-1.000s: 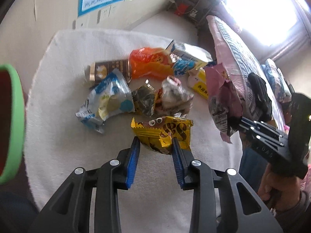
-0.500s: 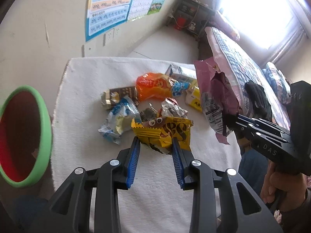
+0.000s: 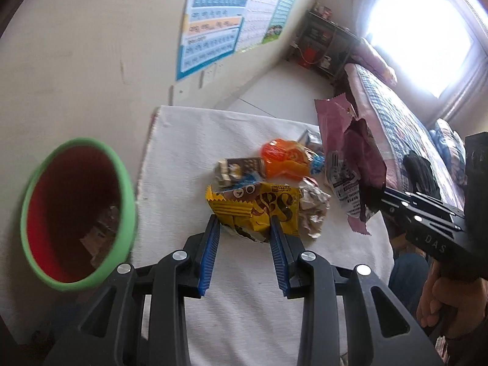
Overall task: Collect trash
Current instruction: 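Carry the yellow wrapper and pink snack bag over the red bucket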
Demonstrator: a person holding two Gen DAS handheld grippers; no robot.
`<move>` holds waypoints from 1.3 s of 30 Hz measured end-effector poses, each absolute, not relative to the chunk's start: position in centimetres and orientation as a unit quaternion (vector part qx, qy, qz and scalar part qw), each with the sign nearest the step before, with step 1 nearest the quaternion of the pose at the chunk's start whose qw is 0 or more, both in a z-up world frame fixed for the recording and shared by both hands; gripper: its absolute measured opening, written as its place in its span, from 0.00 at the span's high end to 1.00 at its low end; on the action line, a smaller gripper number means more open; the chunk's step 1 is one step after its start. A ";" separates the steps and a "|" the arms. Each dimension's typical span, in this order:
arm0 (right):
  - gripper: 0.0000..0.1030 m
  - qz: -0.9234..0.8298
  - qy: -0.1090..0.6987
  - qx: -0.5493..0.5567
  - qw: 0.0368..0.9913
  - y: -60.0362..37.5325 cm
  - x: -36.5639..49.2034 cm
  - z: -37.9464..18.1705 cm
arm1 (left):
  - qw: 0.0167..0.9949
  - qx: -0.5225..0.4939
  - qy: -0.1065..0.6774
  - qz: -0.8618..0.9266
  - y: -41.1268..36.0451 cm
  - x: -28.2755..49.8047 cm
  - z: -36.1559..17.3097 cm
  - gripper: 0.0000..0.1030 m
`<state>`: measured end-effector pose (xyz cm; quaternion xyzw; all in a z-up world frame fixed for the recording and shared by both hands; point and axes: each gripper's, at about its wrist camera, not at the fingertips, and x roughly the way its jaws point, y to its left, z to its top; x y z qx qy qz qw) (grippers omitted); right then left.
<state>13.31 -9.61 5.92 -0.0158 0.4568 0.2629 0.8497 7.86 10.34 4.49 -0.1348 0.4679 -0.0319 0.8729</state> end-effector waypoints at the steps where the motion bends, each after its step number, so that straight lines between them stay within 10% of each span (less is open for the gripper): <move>1: 0.86 0.268 0.456 -0.017 0.848 -9.0 13.2 6.0 | 0.874 -0.135 0.467 -0.027 10.7 7.8 4.6 0.70; 39: 0.86 0.416 0.439 -0.072 0.793 15.1 13.6 6.9 | 0.868 -0.215 0.418 0.164 29.8 0.8 7.1 0.69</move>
